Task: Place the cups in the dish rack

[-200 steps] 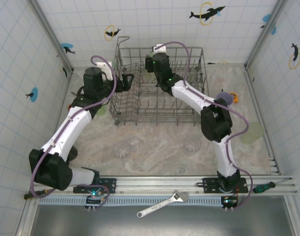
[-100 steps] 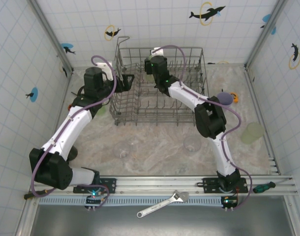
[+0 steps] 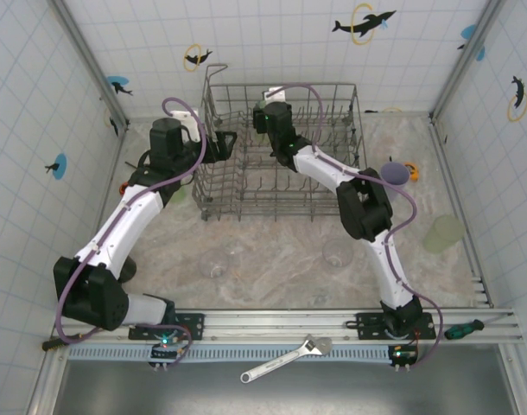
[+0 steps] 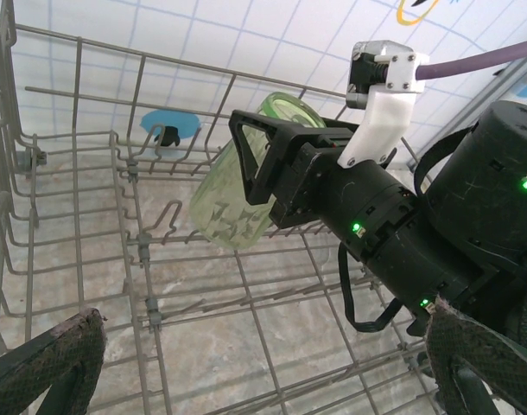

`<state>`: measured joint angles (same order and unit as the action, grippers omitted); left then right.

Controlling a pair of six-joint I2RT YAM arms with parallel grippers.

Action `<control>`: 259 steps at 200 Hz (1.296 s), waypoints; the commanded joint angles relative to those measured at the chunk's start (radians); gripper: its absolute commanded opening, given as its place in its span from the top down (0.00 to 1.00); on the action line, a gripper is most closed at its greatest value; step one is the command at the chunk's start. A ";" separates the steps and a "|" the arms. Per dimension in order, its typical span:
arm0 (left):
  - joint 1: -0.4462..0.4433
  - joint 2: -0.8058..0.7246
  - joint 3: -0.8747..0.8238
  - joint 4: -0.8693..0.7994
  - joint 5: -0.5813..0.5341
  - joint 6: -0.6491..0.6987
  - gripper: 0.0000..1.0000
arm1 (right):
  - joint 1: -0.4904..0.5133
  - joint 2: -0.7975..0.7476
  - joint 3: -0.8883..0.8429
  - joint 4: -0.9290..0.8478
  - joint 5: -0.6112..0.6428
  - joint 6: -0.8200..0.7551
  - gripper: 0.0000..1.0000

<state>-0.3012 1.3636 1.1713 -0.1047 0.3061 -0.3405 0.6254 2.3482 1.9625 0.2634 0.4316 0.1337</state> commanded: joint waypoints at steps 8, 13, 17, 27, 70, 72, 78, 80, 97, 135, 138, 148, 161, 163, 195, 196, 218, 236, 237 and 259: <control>-0.001 0.009 0.022 -0.004 0.017 -0.006 0.02 | -0.020 0.044 0.061 0.064 0.018 -0.012 0.55; -0.001 0.010 0.023 -0.004 0.017 -0.007 0.02 | -0.021 0.048 0.061 0.065 0.015 -0.010 0.54; -0.001 0.011 0.022 -0.004 0.018 -0.006 0.02 | -0.021 0.053 0.061 0.066 0.013 -0.008 0.54; -0.001 0.013 0.022 -0.004 0.021 -0.007 0.02 | -0.023 0.062 0.061 0.066 0.004 -0.008 0.53; -0.001 0.014 0.022 -0.004 0.023 -0.009 0.02 | -0.023 0.094 0.061 0.063 0.009 -0.006 0.51; 0.000 0.014 0.023 -0.003 0.023 -0.009 0.02 | -0.023 0.095 0.061 0.062 0.008 -0.007 0.51; -0.001 0.015 0.023 -0.003 0.025 -0.010 0.02 | -0.023 0.095 0.060 0.065 0.007 -0.006 0.50; -0.001 0.015 0.023 -0.004 0.024 -0.010 0.02 | -0.023 0.095 0.061 0.065 0.007 -0.006 0.50; -0.001 0.016 0.024 -0.003 0.027 -0.011 0.02 | -0.021 0.098 0.061 0.062 0.003 -0.005 0.50; 0.000 0.014 0.022 -0.003 0.024 -0.010 0.03 | -0.020 0.096 0.061 0.070 0.001 0.004 0.50; -0.001 0.015 0.022 -0.003 0.023 -0.011 0.02 | -0.020 0.095 0.061 0.072 0.000 0.004 0.50; -0.001 0.015 0.021 -0.003 0.024 -0.011 0.03 | -0.017 0.087 0.066 0.080 -0.005 0.004 0.51; -0.001 0.017 0.021 -0.004 0.024 -0.011 0.02 | -0.012 0.079 0.086 0.075 0.001 -0.002 0.51; -0.001 0.016 0.021 -0.003 0.024 -0.011 0.02 | -0.012 0.078 0.088 0.075 0.001 -0.003 0.51; -0.001 0.012 0.019 -0.002 0.021 -0.010 0.02 | 0.008 0.026 0.099 0.089 0.030 -0.049 0.52; 0.000 0.012 0.020 -0.002 0.021 -0.010 0.03 | 0.008 0.026 0.099 0.089 0.030 -0.049 0.52; 0.000 0.010 0.018 0.000 0.024 -0.012 0.02 | 0.019 -0.005 0.100 0.094 0.042 -0.088 0.52; 0.000 0.006 0.019 0.002 0.027 -0.013 0.02 | 0.022 -0.024 0.100 0.078 0.062 -0.098 0.53; 0.000 0.006 0.018 0.002 0.027 -0.013 0.02 | 0.023 -0.026 0.100 0.077 0.064 -0.098 0.53; -0.001 0.002 0.017 0.003 0.025 -0.012 0.02 | 0.023 -0.049 0.101 0.066 0.088 -0.106 0.53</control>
<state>-0.3012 1.3708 1.1713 -0.1047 0.3141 -0.3412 0.6403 2.4165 2.0079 0.2913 0.4728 0.0586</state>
